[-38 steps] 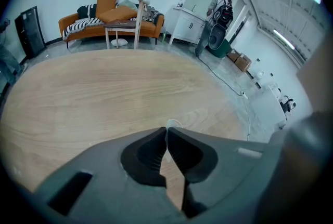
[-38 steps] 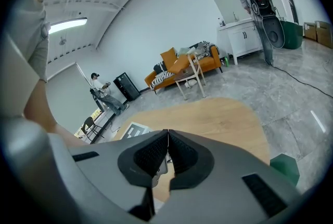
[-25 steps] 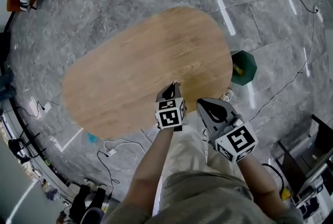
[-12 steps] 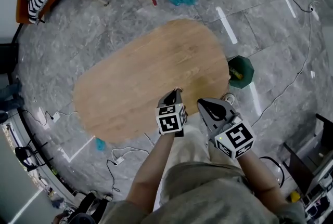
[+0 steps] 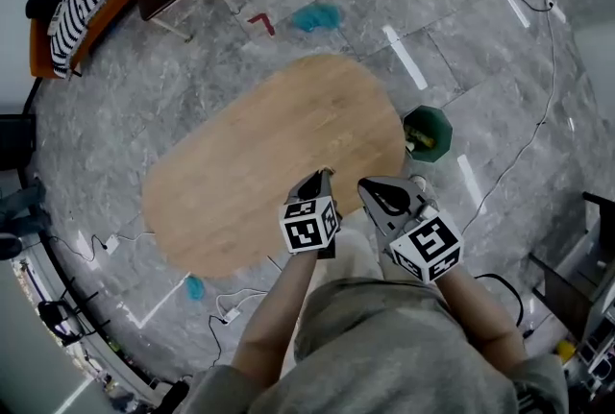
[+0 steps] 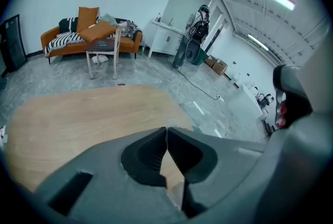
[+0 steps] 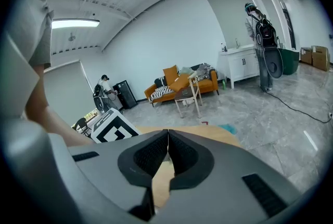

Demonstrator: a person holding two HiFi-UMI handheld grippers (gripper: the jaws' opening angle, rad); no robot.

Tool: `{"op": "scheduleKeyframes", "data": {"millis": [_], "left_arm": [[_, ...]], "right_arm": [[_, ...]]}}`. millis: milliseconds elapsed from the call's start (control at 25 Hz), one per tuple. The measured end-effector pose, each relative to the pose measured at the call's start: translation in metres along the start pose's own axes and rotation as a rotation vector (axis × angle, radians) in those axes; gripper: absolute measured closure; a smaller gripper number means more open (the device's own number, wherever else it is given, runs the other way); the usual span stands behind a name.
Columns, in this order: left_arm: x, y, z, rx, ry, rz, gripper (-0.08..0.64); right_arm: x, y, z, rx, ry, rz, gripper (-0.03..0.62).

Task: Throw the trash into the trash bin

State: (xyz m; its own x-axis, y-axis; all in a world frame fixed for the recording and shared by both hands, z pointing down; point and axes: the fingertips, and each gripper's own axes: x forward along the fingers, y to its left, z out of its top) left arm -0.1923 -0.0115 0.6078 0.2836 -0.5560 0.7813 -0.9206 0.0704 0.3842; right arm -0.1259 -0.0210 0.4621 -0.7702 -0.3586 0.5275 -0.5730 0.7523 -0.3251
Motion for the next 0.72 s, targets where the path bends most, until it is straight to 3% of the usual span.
{"op": "scheduleKeyframes", "data": {"millis": [520,720], "left_arm": [[-0.031,-0.045,0.038,0.102,-0.011,-0.122,0.545],[-0.033,-0.064,0.047,0.179,-0.009,-0.18,0.545]], "right_arm": [[-0.036,-0.005,0.028,-0.033,-0.041,-0.094,0.583],[-0.046,-0.006,0.033,-0.037,-0.065,-0.14,0.583]]}}
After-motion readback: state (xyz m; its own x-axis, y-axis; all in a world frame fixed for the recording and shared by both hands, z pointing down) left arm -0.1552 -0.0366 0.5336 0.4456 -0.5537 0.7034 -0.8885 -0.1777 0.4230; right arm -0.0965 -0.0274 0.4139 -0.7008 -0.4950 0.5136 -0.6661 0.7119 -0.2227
